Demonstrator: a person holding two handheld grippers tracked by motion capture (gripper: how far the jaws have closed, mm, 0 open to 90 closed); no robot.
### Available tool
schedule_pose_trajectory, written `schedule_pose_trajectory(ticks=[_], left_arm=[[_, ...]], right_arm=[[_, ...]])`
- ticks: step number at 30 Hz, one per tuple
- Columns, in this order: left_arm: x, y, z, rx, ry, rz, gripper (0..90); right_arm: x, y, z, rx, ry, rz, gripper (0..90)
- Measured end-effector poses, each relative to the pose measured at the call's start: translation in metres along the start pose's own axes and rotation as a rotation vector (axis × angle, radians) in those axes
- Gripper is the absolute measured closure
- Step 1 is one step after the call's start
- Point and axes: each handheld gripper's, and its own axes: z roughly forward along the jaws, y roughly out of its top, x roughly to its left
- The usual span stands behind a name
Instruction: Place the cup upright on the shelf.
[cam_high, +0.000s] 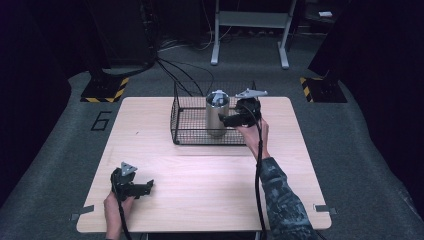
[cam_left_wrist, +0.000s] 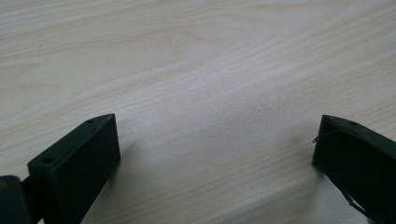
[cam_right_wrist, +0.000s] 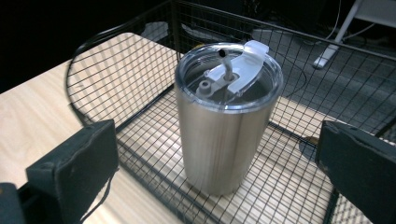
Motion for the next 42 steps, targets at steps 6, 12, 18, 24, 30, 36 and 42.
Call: schedule_pose_trajectory(ticks=[6, 12, 18, 24, 30, 36, 42], left_arm=[[0.0, 0.0, 0.0, 0.0, 0.0, 0.0, 0.4], [0.0, 0.0, 0.0, 0.0, 0.0, 0.0, 0.4], [0.0, 0.0, 0.0, 0.0, 0.0, 0.0, 0.4], [0.0, 0.0, 0.0, -0.003, 0.002, -0.001, 0.4], [0.0, 0.0, 0.0, 0.0, 0.0, 0.0, 0.4], [0.0, 0.0, 0.0, 0.0, 0.0, 0.0, 0.4], [0.0, 0.0, -0.001, 0.008, -0.005, 0.006, 0.4]], right_arm=[[0.008, -0.008, -0.032, -0.014, 0.006, -0.046, 0.0], [0.012, -0.025, -0.061, -0.016, -0.008, -0.063, 0.0], [0.007, -0.054, -0.085, 0.005, -0.052, -0.056, 0.0], [-0.006, -0.098, -0.107, 0.041, -0.119, -0.016, 0.0], [-0.014, -0.14, -0.122, 0.079, -0.18, 0.034, 0.0], [-0.026, -0.178, -0.129, 0.109, -0.213, 0.101, 0.0], [-0.034, -0.208, -0.133, 0.145, -0.243, 0.159, 0.0]])
